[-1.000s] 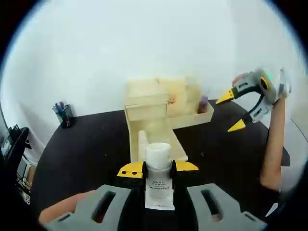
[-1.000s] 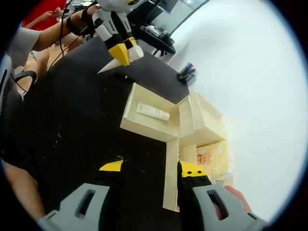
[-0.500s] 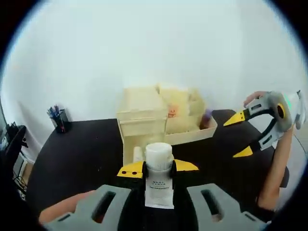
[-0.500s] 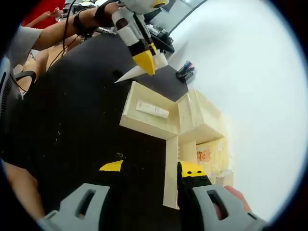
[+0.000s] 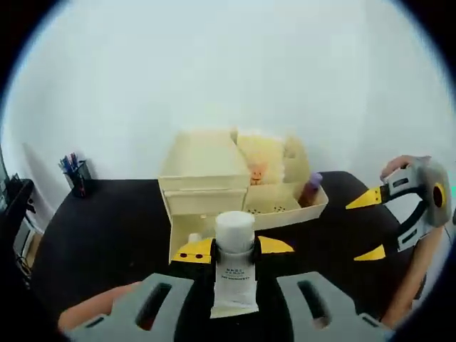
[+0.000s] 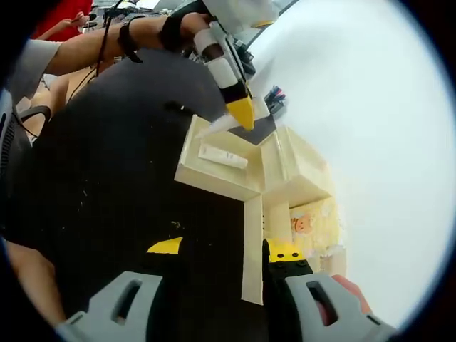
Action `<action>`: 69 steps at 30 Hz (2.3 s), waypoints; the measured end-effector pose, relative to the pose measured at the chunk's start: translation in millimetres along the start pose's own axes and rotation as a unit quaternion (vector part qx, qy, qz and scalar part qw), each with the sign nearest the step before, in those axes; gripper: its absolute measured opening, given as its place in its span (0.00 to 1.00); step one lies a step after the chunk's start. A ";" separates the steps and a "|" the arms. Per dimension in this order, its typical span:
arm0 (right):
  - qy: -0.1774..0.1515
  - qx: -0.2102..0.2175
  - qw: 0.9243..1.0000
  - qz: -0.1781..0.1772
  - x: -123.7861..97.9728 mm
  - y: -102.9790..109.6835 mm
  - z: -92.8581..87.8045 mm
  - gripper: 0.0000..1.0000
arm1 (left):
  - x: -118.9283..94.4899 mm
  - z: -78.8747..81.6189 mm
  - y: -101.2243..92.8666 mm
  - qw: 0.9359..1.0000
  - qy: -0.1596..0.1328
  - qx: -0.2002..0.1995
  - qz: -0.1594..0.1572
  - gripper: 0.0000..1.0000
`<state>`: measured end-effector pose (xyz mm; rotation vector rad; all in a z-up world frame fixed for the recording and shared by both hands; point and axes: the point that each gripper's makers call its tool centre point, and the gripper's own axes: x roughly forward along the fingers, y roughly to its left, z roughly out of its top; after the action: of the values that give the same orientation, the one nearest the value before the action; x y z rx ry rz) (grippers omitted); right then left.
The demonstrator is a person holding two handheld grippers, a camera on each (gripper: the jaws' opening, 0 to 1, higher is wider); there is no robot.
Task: Open the drawer, pick up the cosmetic bottles from the table one by one, place them into the drawer, release the gripper, close the drawer, and move the gripper away
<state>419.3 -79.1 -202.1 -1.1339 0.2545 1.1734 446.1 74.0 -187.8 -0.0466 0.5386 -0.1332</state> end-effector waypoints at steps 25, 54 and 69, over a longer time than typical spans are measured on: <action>0.014 -0.001 1.000 0.005 4.6 -0.9 -5.7 0.39 | 64.1 -52.8 1.1 0.996 0.080 -0.023 0.018 0.16; 0.016 -0.005 1.000 0.009 7.9 1.0 -4.5 0.38 | 112.6 -77.3 17.5 0.994 0.088 -0.032 0.052 0.17; 0.016 -0.005 1.000 0.010 7.9 2.9 -6.3 0.38 | 120.1 -79.7 16.8 0.995 0.081 -0.017 0.054 0.17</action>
<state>422.6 -79.6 -212.1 -1.1632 0.2858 1.1763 509.1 73.2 -318.5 -0.0408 0.7042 -0.0217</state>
